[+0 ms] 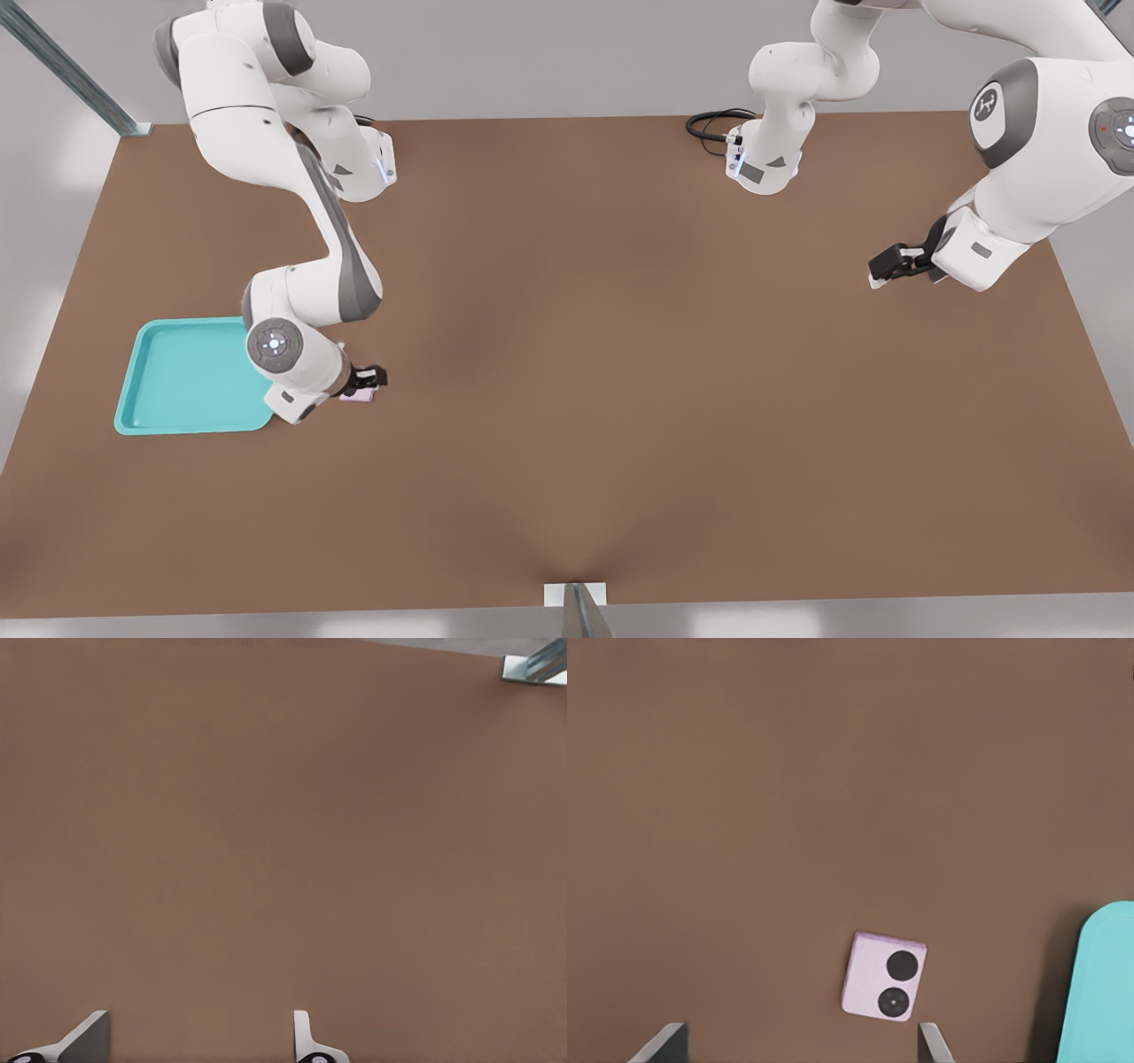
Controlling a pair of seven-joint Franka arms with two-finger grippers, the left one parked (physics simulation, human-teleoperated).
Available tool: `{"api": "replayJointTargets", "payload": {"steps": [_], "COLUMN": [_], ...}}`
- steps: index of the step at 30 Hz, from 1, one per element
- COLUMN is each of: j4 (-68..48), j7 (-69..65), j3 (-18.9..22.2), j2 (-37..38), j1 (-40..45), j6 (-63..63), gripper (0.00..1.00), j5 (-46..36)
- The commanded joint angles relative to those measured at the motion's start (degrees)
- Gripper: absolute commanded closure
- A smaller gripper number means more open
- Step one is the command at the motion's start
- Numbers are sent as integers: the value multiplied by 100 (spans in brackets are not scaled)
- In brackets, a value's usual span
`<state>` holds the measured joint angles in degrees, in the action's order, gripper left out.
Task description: Keep left arm still and place phone on the tray with right arm
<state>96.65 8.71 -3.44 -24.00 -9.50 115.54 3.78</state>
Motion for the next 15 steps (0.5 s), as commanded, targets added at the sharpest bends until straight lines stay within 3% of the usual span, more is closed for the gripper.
{"api": "replayJointTargets", "payload": {"steps": [1, 8, 15], "j4": [73, 1505, 1804], "j7": [2390, 2495, 2021], "j3": [1, 1, -25], "j2": [-79, 396, 62], "j1": [1, 291, 291], "j6": [1586, 2254, 2474], "gripper": [3, 3, 3], "j5": [52, 8, -237]}}
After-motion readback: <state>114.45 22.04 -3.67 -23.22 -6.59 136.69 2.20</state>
